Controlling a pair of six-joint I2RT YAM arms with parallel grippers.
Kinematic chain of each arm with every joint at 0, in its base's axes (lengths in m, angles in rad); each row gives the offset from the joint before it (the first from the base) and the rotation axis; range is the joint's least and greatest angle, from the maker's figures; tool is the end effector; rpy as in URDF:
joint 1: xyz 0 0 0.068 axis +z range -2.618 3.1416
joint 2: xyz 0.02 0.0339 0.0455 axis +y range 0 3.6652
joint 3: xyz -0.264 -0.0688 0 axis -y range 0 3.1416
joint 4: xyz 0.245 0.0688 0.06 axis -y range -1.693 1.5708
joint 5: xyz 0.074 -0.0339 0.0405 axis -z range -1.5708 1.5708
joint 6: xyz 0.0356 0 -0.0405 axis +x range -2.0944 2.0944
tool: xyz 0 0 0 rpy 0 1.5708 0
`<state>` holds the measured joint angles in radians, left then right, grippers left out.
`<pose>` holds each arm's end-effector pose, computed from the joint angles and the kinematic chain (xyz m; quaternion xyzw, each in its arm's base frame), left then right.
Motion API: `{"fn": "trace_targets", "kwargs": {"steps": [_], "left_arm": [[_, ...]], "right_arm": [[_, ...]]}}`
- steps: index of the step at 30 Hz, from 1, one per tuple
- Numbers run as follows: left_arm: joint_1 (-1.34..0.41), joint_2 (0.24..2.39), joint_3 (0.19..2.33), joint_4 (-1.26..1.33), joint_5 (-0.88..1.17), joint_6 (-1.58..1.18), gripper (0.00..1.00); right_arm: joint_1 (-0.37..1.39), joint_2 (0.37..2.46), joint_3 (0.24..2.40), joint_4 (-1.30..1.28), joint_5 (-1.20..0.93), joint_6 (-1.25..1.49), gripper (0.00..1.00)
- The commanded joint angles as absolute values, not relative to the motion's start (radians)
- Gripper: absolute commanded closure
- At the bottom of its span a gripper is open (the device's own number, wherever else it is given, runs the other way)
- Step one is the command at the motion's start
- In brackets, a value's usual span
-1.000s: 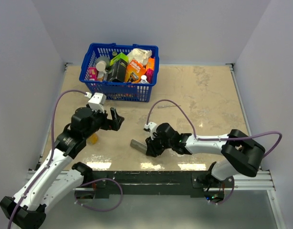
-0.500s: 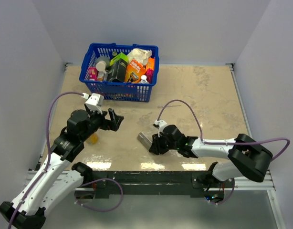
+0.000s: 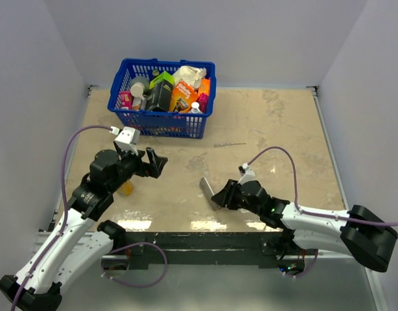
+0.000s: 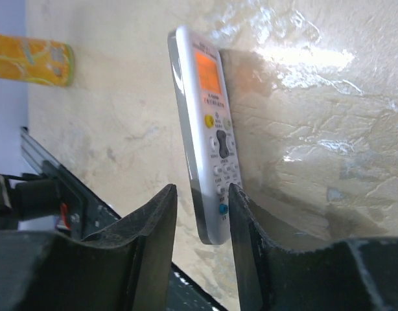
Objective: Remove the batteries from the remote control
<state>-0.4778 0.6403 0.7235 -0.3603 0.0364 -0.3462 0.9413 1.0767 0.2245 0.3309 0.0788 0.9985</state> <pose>0.1351 -0.0714 0.3214 0.0634 0.7954 -0.2546 0.5463 0.1178 0.1569 0.1465 0.0445 0.8639 0.3936 0.3112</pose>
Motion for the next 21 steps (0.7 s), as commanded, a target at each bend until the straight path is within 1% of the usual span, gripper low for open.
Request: {"fn": "trace_targets", "kwargs": {"steps": [1, 4, 9, 12, 13, 15, 16, 21], "left_arm": [[-0.472, 0.629, 0.723, -0.327, 0.018, -0.321, 0.00], [-0.472, 0.624, 0.721, -0.324, 0.012, -0.319, 0.00], [-0.472, 0.624, 0.721, -0.327, 0.012, -0.319, 0.00], [-0.472, 0.624, 0.723, -0.327, 0.012, -0.319, 0.00], [-0.472, 0.621, 0.721, -0.327, 0.012, -0.319, 0.00], [-0.472, 0.618, 0.723, -0.328, 0.003, -0.319, 0.00], [-0.472, 0.615, 0.724, -0.333, 0.002, -0.319, 0.00], [-0.472, 0.545, 0.744, -0.376, -0.204, -0.340, 0.01]], "right_arm": [[0.937, 0.993, 0.247, 0.266, 0.167, 1.075, 0.58], [0.937, 0.968, 0.264, 0.195, 0.198, 1.045, 0.55], [0.937, 0.971, 0.291, 0.129, 0.230, 0.979, 0.54], [0.937, 0.985, 0.337, 0.149, 0.174, 0.853, 0.54], [0.937, 1.011, 0.377, 0.150, 0.151, 0.774, 0.52], [0.951, 1.055, 0.432, 0.102, 0.152, 0.717, 0.49], [0.966, 1.074, 0.483, 0.085, 0.169, 0.672, 0.46], [1.181, 1.227, 0.606, 0.060, 0.333, 0.545, 0.44]]}}
